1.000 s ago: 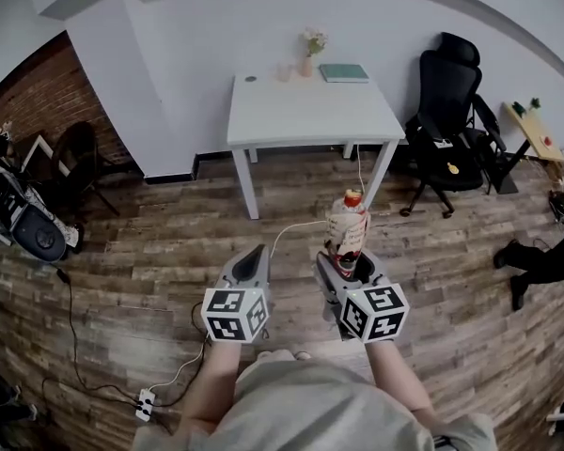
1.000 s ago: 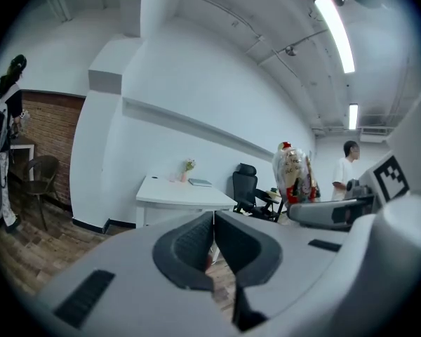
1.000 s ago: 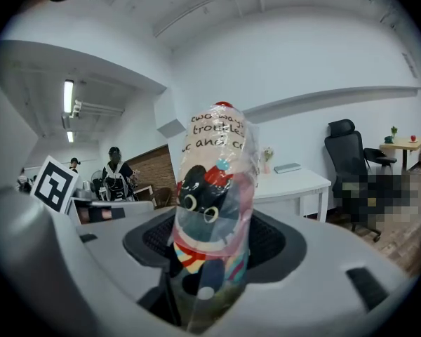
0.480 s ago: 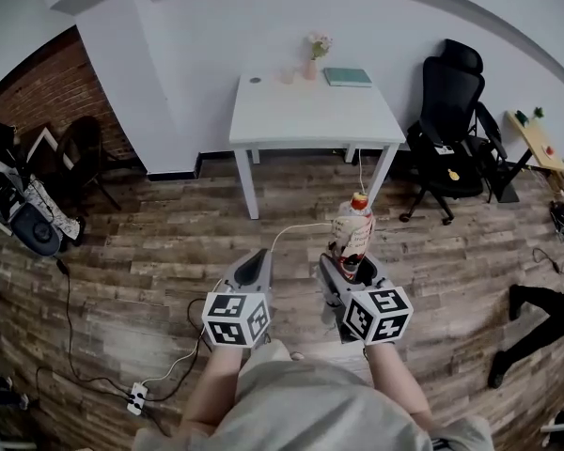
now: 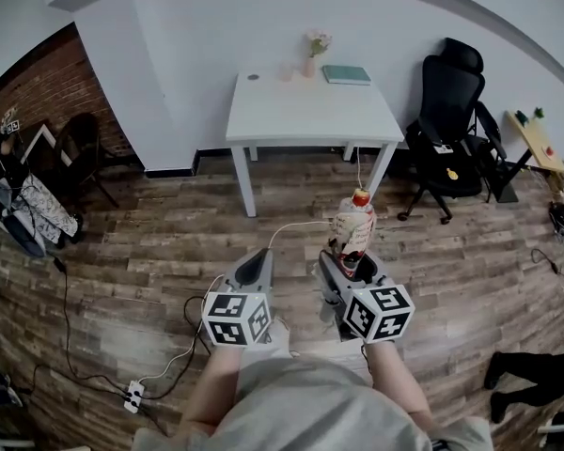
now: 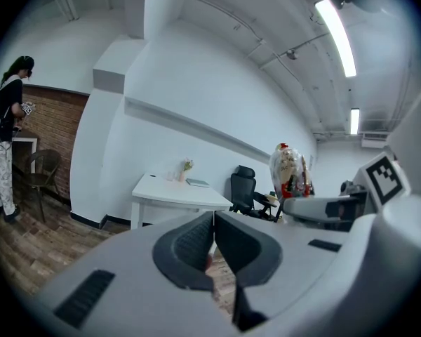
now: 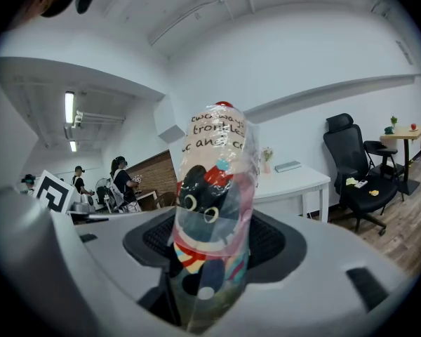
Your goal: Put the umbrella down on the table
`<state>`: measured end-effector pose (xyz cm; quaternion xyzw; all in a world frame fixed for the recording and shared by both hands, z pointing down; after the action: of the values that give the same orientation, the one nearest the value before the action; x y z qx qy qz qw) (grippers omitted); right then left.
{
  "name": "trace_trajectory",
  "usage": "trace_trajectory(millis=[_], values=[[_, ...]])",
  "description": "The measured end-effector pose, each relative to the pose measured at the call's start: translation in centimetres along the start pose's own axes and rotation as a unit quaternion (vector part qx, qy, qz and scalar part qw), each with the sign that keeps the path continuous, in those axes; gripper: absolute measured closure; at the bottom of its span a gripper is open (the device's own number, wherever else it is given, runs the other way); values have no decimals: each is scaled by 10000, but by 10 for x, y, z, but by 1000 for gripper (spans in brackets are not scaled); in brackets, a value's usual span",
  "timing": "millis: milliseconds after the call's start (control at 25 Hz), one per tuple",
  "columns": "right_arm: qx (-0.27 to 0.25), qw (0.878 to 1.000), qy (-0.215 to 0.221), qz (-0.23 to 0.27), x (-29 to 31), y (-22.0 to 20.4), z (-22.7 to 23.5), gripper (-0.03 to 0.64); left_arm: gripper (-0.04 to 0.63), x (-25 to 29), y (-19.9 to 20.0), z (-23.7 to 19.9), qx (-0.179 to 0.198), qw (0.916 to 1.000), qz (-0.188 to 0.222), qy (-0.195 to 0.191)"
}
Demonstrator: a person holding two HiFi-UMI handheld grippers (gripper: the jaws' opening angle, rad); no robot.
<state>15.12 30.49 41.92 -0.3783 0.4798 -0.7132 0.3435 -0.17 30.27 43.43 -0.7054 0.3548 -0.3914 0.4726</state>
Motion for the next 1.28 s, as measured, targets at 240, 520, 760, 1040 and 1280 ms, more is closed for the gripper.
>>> trace_trajectory(millis=[240,520,760,1040,1280], values=[[-3,10000,6,21,15,9,9,345,588,18,9,-2,21,10000,23,-52],[-38,10000,-13,73,51,17,20,345,588,48,17,-24,0,9999,57,-101],[-32,9999,-107,34,101,28,32,345,588,87,29,-58,-65,9999,32,-145],[-24,9996,-224,154,163,56,44,345,588,140,56,-105,-63,9997,63,-219],[-12,9992,-349,192,217,77,55,345,588,186,80,-144,18,9997,31,-245]])
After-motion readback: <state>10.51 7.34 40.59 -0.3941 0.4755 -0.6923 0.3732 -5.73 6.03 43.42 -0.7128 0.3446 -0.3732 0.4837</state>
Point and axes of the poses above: the fingertips, and each gripper's own axes: x forward along the fingers, z to its right, y out of its top, the point moved 2 cm from there along -x, backward along the fingers
